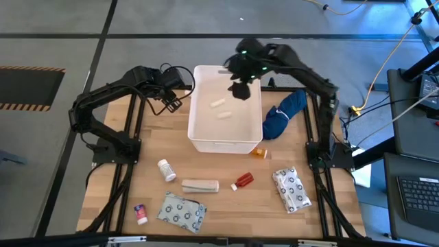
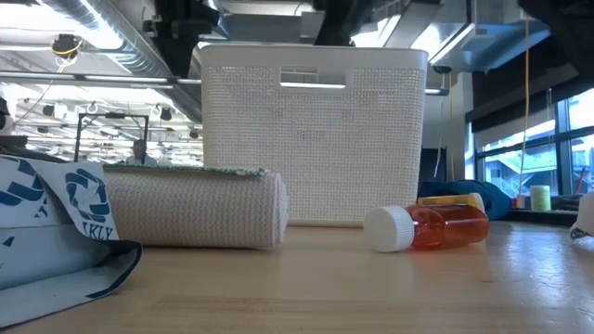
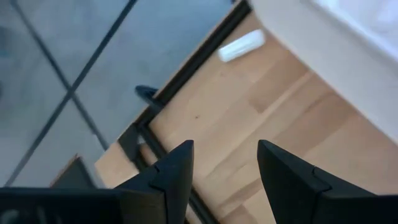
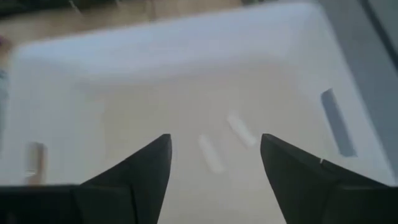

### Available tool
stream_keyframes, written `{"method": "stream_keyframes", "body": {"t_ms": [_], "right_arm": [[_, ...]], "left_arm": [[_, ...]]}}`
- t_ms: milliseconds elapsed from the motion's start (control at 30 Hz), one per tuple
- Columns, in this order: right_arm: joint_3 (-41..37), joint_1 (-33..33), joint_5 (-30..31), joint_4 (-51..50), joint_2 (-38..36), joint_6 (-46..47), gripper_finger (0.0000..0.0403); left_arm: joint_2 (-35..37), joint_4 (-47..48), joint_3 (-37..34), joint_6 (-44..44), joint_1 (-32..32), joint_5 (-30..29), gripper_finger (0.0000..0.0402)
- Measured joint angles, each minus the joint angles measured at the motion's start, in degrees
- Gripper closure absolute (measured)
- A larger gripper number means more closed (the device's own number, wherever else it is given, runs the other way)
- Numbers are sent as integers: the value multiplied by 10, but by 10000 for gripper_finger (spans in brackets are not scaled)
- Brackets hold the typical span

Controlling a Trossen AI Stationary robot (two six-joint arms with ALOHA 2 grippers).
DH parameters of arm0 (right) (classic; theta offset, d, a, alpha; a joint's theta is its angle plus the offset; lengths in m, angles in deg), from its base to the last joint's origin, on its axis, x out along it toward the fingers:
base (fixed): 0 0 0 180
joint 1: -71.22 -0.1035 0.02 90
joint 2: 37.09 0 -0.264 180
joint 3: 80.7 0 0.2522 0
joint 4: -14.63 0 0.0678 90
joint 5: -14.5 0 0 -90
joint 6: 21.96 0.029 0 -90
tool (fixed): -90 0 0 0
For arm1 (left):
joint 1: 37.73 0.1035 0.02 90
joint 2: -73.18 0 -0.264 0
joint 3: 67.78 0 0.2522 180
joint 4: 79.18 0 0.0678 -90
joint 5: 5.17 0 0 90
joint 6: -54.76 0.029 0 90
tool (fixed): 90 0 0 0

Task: Pick & place medical supplies in basket/bin
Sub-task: Put the white rolled gauze into the white basket

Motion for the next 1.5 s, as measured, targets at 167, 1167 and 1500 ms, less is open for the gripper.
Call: {"method": "stream_keyframes", "body": {"t_ms": [167, 1167, 1500], "right_arm": [[-6, -2, -15, -7, -65, 23, 155], [-981, -13, 7, 569, -886, 330, 155], [-991, -13, 7, 568, -945, 337, 155]], "left_arm": [[0, -65, 0, 58, -3, 81, 231], [-27, -91, -1, 223, 50, 95, 231], [-50, -215, -92, 359, 182, 246, 231]]}}
